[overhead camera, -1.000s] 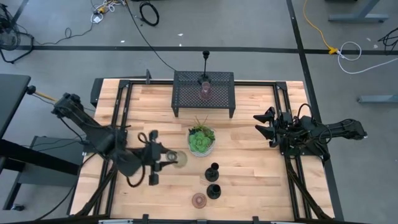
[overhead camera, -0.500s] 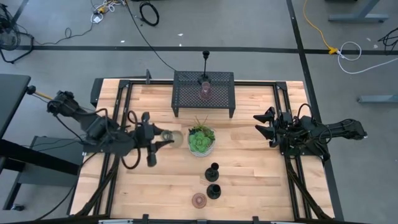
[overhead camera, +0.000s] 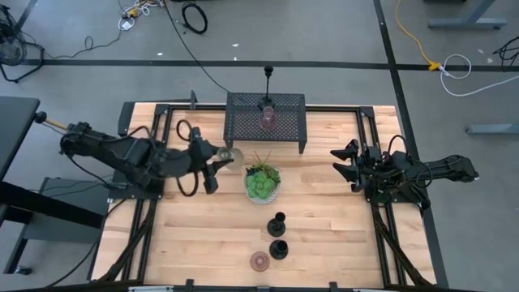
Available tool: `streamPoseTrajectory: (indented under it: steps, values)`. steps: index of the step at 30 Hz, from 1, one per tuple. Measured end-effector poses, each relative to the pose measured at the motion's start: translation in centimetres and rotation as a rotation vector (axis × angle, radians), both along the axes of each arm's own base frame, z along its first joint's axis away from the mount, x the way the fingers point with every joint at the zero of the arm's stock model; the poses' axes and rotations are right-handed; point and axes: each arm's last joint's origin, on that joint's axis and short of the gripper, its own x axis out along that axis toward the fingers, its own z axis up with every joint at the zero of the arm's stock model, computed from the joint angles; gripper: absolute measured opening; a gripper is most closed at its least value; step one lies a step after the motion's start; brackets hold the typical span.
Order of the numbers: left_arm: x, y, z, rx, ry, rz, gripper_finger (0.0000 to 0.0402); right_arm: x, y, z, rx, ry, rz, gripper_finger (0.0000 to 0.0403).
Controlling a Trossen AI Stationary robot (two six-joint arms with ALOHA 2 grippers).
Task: Pick & Place candle stick holders
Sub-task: Put the green glass candle holder on the shelf aligned with the other pink glass candle holder
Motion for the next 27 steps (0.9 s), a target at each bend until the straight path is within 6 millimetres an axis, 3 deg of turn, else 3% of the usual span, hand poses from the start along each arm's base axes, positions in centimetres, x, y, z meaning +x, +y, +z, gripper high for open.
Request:
streamPoseTrajectory:
  steps: [27]
  values:
    - [0.4, 11.0, -0.6, -0.117, 0.068, 0.183, 0.0127, 0.0, 0.0, 0.0, 0.000, 0.000, 0.000, 0.0236]
